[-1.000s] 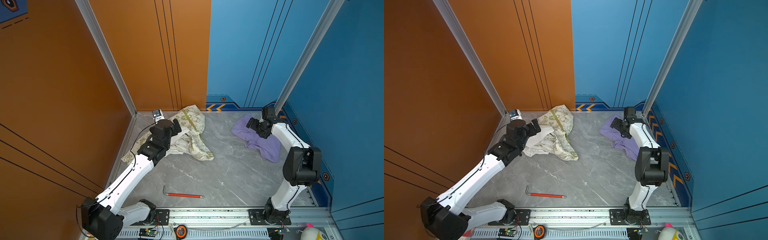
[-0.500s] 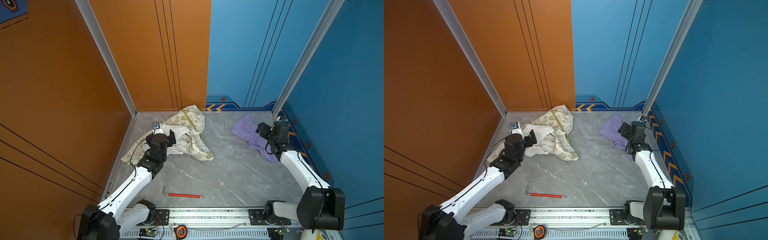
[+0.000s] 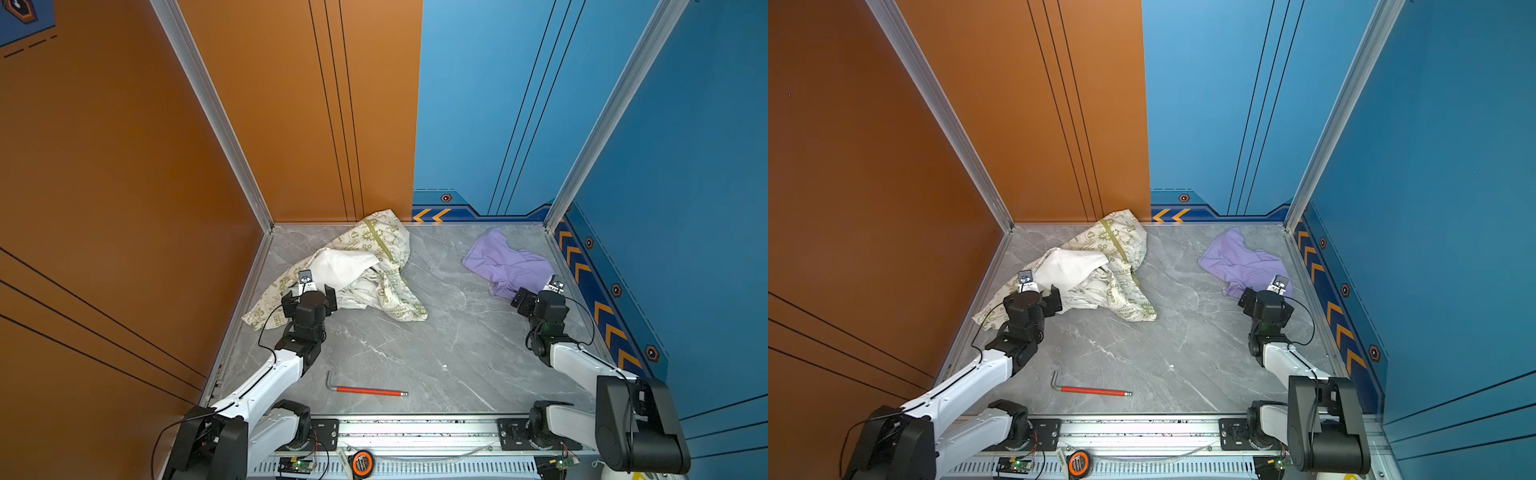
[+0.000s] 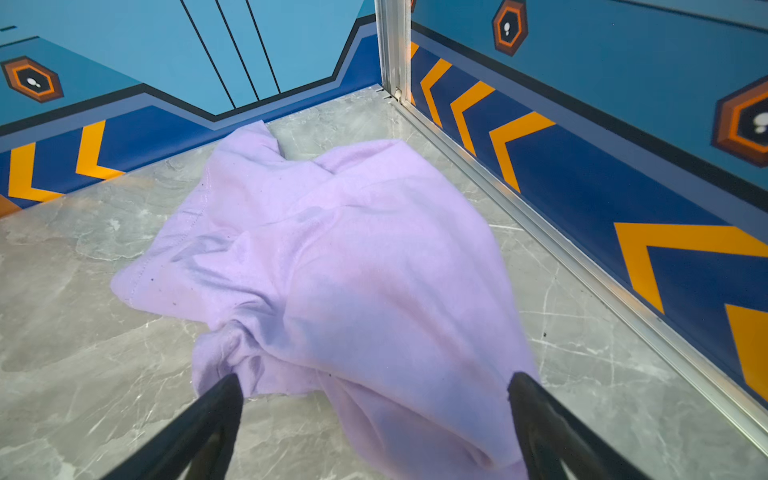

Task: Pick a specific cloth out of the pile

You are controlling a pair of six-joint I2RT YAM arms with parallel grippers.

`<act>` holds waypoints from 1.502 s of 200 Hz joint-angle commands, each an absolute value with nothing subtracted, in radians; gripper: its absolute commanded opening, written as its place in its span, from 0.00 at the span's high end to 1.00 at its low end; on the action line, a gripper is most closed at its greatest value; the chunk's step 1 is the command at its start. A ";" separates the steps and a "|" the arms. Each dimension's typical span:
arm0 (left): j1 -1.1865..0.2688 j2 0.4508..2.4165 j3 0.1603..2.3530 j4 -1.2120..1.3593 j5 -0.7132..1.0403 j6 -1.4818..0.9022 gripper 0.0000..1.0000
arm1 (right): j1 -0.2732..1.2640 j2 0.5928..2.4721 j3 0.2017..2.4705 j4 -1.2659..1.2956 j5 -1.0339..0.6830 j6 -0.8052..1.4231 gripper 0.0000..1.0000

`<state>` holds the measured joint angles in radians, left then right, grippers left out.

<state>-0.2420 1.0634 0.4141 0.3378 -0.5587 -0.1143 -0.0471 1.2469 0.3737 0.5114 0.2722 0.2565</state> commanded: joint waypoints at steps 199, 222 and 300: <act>-0.102 1.490 0.408 0.809 -0.239 0.060 0.02 | -0.006 1.543 0.341 0.968 0.112 0.105 0.00; -0.069 1.514 0.411 0.819 -0.238 0.018 0.02 | -0.006 1.543 0.341 0.968 0.113 0.105 0.00; -0.033 1.566 0.379 0.930 -0.176 0.007 0.02 | -0.001 1.545 0.344 0.960 0.127 0.104 0.00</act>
<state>-0.0479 1.5600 0.3893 0.9005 -0.2096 0.0254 -0.0071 1.5394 0.3454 0.9539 0.1303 0.1261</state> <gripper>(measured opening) 0.980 0.999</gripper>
